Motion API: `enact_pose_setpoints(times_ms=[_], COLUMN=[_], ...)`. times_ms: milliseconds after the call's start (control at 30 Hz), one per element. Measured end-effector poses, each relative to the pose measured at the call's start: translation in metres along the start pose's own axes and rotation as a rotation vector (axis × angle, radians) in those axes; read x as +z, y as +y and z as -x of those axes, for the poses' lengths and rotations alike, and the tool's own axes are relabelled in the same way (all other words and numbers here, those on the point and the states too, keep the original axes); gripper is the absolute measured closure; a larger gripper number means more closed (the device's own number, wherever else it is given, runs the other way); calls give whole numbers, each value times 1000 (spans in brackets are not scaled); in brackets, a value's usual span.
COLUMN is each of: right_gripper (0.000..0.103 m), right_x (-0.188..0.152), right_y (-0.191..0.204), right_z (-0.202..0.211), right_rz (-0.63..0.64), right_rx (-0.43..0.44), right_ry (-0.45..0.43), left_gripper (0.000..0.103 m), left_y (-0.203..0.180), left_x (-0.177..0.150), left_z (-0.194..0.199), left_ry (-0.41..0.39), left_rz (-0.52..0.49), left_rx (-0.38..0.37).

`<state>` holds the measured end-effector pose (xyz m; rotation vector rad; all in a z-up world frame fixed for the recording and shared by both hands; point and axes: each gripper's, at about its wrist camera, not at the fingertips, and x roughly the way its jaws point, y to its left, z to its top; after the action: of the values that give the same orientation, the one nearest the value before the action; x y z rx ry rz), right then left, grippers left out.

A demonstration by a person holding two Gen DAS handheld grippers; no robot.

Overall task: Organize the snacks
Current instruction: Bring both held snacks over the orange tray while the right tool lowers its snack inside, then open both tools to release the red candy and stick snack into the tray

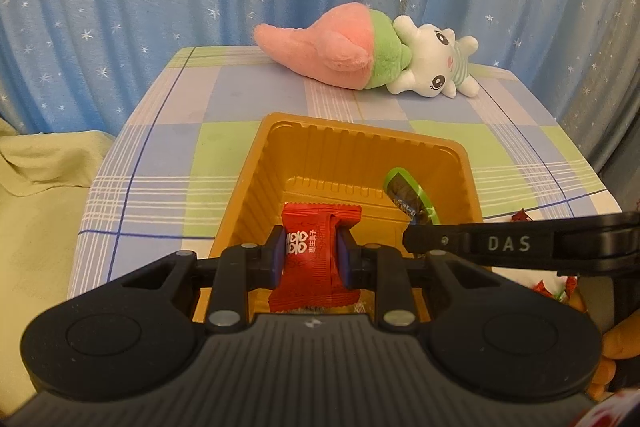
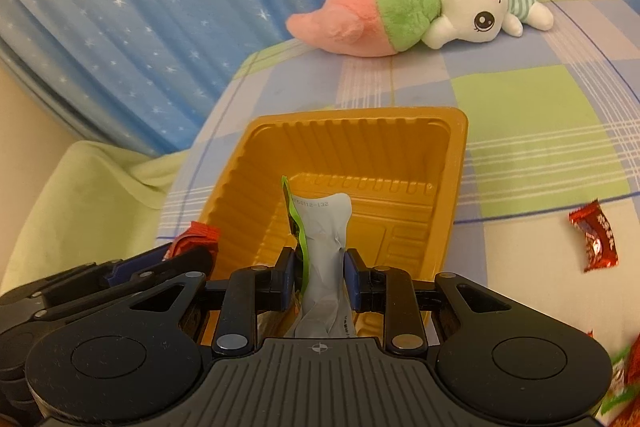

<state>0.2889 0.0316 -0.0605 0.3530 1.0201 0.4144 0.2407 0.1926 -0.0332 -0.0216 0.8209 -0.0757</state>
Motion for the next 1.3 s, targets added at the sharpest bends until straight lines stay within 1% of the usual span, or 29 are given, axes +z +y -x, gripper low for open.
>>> enact_pose_setpoints(times_ms=[200,500,600,900,1167,1233,1300], right_gripper=[76,75,74,72,70,68,64], right_x=[7,17,19,18,17,16,15], right_y=[0,-2,-6,-9,-9,-8,-7], right_z=[-17,-26,-23,-16,-4,0,4], right_rz=[14,16,-12,-23,-27,-27,-28], right_rx=[-70,-138,-127,-124,-109,-104,-98], right_ry=[-1,-23,-26,-24,-34,-40,-45], left_gripper=[79,79,79,79,79,77,72], left_y=[3,5,6,3,2,3,6], left_x=[8,11,10,13,24,27,28], left_z=[-18,-31,-33,-38,-41,-41,-40], left_ry=[14,28,33,30,-3,-10,-13], left_rz=[-10,-22,-22,-29,-32,-30,-23], left_rx=[-10,-35,-40,-56,-54,-49,-43])
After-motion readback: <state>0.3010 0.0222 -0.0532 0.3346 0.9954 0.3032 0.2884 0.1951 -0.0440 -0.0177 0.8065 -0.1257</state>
